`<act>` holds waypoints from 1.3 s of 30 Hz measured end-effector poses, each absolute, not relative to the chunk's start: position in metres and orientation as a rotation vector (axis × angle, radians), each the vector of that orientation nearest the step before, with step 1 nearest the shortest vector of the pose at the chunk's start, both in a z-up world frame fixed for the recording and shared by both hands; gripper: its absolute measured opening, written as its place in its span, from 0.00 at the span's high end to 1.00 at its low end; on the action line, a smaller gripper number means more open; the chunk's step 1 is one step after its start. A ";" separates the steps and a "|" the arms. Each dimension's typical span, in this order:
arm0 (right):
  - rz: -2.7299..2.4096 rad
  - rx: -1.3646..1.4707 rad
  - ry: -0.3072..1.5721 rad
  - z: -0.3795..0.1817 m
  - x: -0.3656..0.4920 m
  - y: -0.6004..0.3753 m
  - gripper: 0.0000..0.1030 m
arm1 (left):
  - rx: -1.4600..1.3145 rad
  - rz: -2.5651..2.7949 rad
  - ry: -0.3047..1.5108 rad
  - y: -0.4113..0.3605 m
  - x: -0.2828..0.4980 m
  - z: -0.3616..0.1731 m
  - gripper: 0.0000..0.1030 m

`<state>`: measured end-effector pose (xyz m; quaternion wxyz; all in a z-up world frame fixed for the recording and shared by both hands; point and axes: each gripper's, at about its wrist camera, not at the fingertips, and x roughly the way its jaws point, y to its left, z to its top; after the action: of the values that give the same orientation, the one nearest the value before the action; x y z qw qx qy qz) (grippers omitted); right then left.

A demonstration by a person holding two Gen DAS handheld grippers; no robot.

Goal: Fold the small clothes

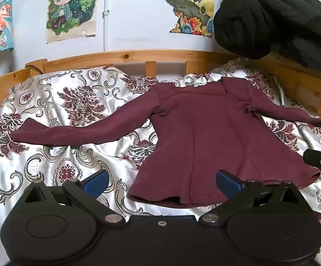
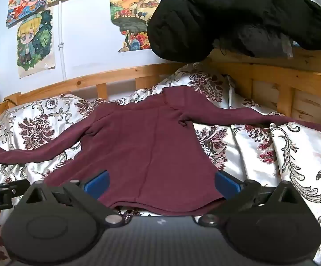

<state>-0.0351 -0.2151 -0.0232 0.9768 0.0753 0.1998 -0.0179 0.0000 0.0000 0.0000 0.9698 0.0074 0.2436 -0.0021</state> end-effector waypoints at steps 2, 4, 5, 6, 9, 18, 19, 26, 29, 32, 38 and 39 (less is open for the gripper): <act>-0.037 0.151 0.403 -0.023 -0.035 -0.215 0.00 | 0.013 -0.005 0.486 0.000 0.000 0.000 0.01; -0.037 0.149 0.402 -0.023 -0.035 -0.215 0.00 | 0.010 -0.007 0.486 0.000 0.000 0.000 0.01; -0.038 0.147 0.403 -0.023 -0.035 -0.215 0.00 | 0.011 -0.007 0.486 0.000 -0.001 0.000 0.01; -0.038 0.147 0.403 -0.023 -0.035 -0.215 0.00 | 0.010 -0.008 0.487 0.000 -0.001 0.000 0.01; -0.038 0.147 0.403 -0.023 -0.035 -0.215 0.00 | 0.009 -0.009 0.489 0.001 -0.002 0.002 0.01; -0.038 0.149 0.404 -0.024 -0.035 -0.215 0.00 | 0.012 -0.012 0.490 -0.002 0.000 -0.002 0.01; -0.038 0.149 0.405 -0.024 -0.035 -0.215 0.00 | 0.012 -0.012 0.490 -0.002 0.000 -0.002 0.01; -0.038 0.150 0.406 -0.024 -0.035 -0.215 0.00 | 0.011 -0.014 0.489 -0.001 0.000 -0.002 0.01; -0.038 0.151 0.408 -0.024 -0.035 -0.215 0.00 | 0.011 -0.014 0.489 -0.001 0.000 -0.002 0.01; -0.038 0.152 0.408 -0.024 -0.035 -0.215 0.00 | 0.011 -0.015 0.490 -0.001 0.000 -0.002 0.01; -0.038 0.153 0.408 -0.024 -0.035 -0.215 0.00 | 0.015 -0.019 0.486 -0.002 -0.002 0.000 0.01; -0.038 0.153 0.408 -0.024 -0.035 -0.215 0.00 | 0.015 -0.020 0.486 -0.002 -0.002 0.001 0.01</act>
<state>-0.0349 -0.2152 -0.0240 0.9762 0.0760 0.2024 -0.0191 -0.0020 -0.0017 0.0008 0.9705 0.0072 0.2408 -0.0098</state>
